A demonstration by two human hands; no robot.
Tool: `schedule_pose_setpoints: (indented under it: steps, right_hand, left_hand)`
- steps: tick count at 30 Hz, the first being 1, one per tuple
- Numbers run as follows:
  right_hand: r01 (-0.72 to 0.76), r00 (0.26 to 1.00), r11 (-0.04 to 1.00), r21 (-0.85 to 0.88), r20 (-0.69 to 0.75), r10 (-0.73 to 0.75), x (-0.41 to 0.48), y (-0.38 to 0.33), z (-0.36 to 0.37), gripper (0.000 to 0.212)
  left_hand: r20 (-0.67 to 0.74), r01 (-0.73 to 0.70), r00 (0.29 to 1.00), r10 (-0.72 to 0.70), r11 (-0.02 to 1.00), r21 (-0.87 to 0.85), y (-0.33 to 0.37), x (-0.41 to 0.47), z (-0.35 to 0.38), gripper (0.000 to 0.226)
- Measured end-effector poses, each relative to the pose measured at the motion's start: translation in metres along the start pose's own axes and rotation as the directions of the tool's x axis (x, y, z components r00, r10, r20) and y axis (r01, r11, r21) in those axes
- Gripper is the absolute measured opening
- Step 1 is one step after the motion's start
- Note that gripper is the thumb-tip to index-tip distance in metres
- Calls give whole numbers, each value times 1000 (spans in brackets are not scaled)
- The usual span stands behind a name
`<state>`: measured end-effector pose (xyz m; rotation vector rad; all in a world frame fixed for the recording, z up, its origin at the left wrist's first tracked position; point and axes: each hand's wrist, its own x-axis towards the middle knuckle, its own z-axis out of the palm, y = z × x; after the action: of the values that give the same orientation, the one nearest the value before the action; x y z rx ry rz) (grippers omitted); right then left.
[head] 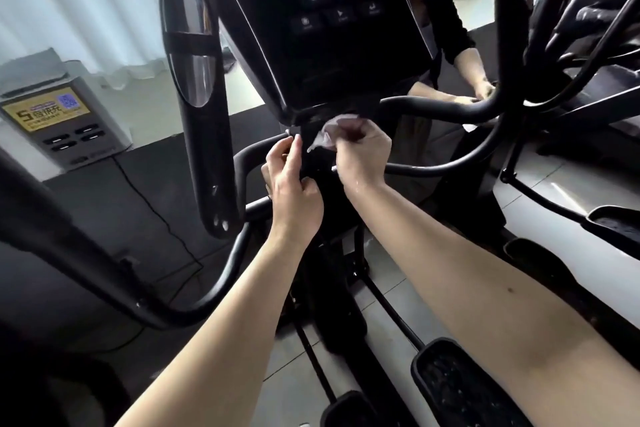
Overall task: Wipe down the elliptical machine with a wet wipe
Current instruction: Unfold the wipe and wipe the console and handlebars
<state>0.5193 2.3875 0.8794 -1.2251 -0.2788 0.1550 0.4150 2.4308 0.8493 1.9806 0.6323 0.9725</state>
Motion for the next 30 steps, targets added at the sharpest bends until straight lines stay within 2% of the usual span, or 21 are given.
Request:
schedule_pose_setpoints:
  steps: [3,5,8,11,13,16,19,20,23,26,28,30]
  right_hand:
    - [-179,984,980,-82,6,180,-4,28,-8,14]
    - [-199,980,978,-65,-20,198,-3,28,-14,19]
    - [3,995,999,53,-99,3,15,-3,-17,24]
    - [202,974,979,17,-111,-199,31,-29,-24,31]
    - [265,961,964,12,-85,-263,37,-20,-28,28]
    - [246,969,966,-81,-5,-247,37,11,-34,17]
    - [117,992,977,-177,67,-107,31,33,-42,29]
    - [115,992,975,-191,75,-102,32,34,-44,31]
    - [270,963,941,-204,83,-258,41,21,-44,26]
    - [399,917,906,-139,63,-394,46,1,-41,28]
    - [446,895,884,-140,55,-443,44,3,-40,21]
    - [413,911,896,-165,57,-409,43,24,-40,18]
  left_hand:
    - [7,14,1000,-14,1000,10,0,-1,3,76]
    - [17,27,1000,-27,1000,8,-3,0,3,80]
    - [22,41,999,-42,999,5,-4,3,0,82]
    - [37,73,997,-72,997,-27,-3,4,-1,82]
    - [43,71,997,-70,997,-15,-4,3,-1,83]
    - [48,65,997,-66,998,26,-4,1,0,85]
    - [56,66,996,-67,998,25,-6,0,0,86]
    - [59,65,996,-66,998,26,-7,0,0,86]
    - [59,49,997,-51,998,43,-9,2,1,86]
    - [38,40,998,-42,998,40,-9,1,4,87]
    - [19,32,999,-33,999,36,-10,1,8,87]
    - [5,30,1000,-30,999,33,-12,0,12,87]
